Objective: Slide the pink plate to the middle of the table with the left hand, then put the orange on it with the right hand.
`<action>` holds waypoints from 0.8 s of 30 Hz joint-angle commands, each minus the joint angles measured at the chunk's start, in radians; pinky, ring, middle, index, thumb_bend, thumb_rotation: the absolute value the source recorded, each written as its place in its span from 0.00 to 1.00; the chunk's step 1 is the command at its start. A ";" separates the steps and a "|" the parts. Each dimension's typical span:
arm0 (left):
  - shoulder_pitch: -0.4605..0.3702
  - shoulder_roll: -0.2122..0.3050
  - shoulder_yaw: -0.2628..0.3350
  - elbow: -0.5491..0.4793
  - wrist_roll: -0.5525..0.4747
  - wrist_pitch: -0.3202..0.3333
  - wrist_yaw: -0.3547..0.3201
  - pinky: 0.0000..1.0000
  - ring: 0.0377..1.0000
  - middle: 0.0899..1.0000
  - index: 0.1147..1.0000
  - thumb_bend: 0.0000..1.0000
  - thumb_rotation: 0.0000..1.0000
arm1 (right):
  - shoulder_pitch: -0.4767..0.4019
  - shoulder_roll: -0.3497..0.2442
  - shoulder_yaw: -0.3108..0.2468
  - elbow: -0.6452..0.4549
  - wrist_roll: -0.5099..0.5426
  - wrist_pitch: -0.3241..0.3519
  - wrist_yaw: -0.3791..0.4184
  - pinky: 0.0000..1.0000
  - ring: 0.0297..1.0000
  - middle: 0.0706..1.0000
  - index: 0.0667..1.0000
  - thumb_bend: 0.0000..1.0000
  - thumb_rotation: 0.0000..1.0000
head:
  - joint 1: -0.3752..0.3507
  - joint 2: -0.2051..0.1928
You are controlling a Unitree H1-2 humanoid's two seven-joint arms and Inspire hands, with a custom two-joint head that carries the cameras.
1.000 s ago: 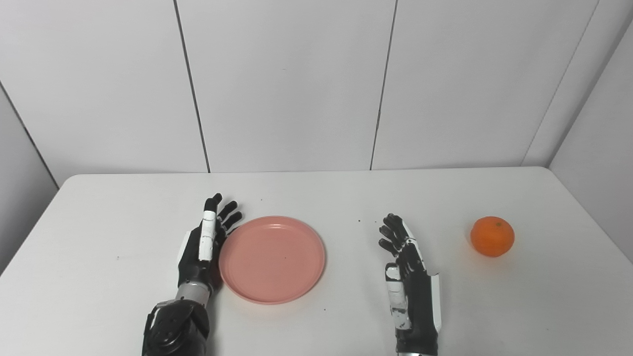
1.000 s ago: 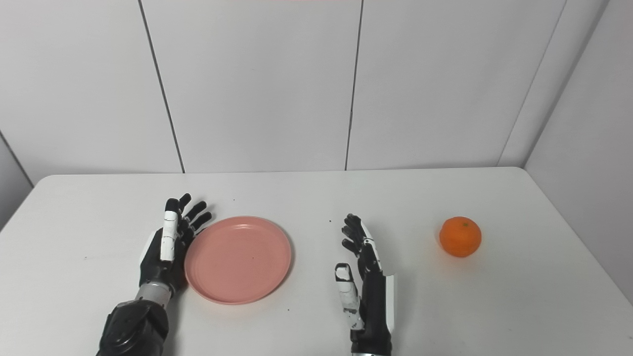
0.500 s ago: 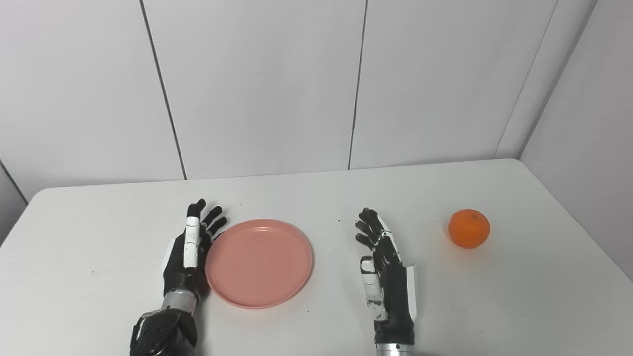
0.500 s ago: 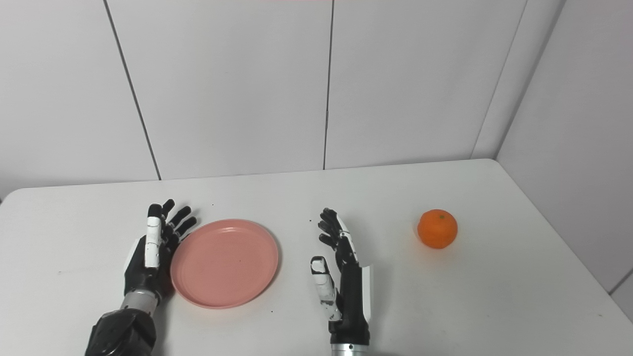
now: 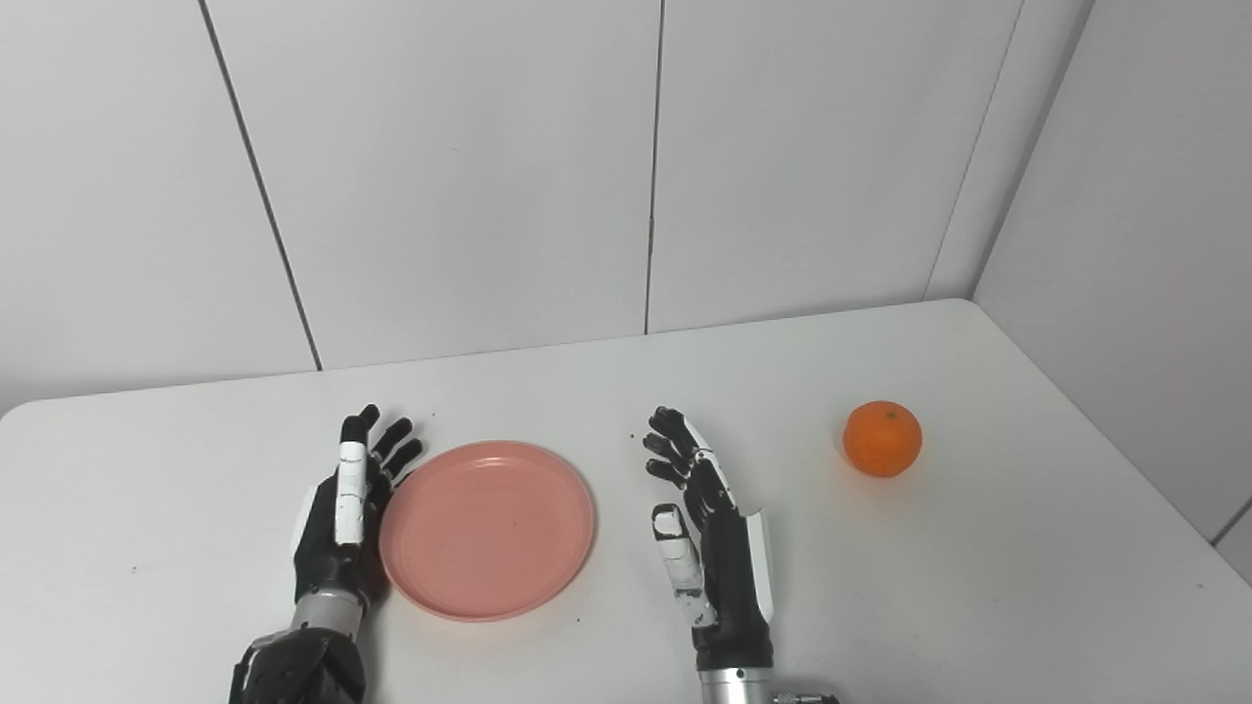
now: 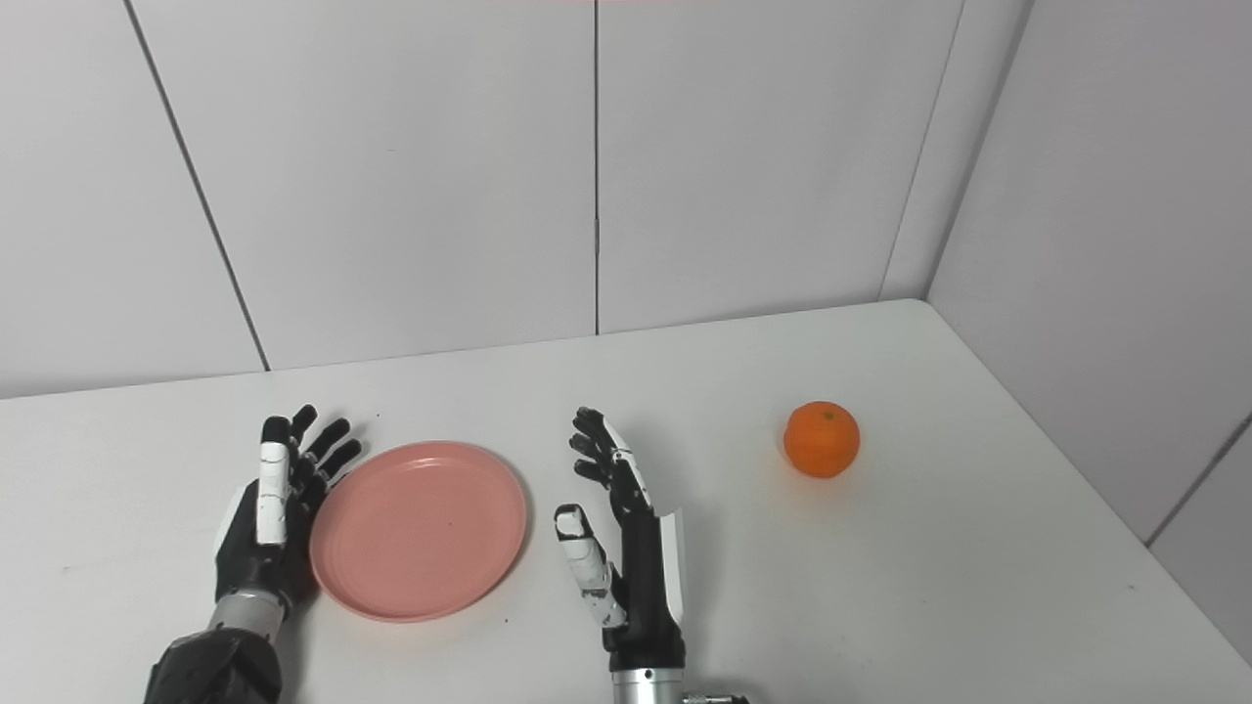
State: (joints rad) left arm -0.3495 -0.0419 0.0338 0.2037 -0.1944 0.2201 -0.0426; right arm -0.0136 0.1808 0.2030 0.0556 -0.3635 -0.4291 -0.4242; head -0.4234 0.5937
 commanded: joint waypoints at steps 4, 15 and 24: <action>-0.007 -0.011 -0.018 0.030 0.006 0.017 -0.016 0.83 0.89 0.90 0.96 0.86 0.92 | 0.026 0.042 -0.012 0.078 0.005 -0.015 -0.016 0.76 0.80 0.83 0.82 0.70 0.98 | -0.002 0.001; -0.013 -0.013 -0.014 0.086 0.005 -0.020 -0.016 0.83 0.89 0.90 0.96 0.84 0.92 | 0.075 0.025 -0.019 -0.025 0.046 -0.002 0.005 0.75 0.80 0.83 0.83 0.63 0.90 | -0.025 -0.017; -0.024 -0.023 -0.005 0.146 0.003 -0.060 -0.019 0.86 0.89 0.89 0.96 0.84 0.92 | 0.071 -0.068 -0.108 -0.209 0.040 0.068 0.074 0.76 0.80 0.83 0.86 0.68 0.87 | -0.048 -0.033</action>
State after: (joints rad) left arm -0.3916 -0.0544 0.0285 0.3050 -0.1952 0.1357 -0.0674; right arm 0.0911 0.1315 0.1117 -0.1099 -0.3153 -0.3753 -0.3646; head -0.4725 0.5599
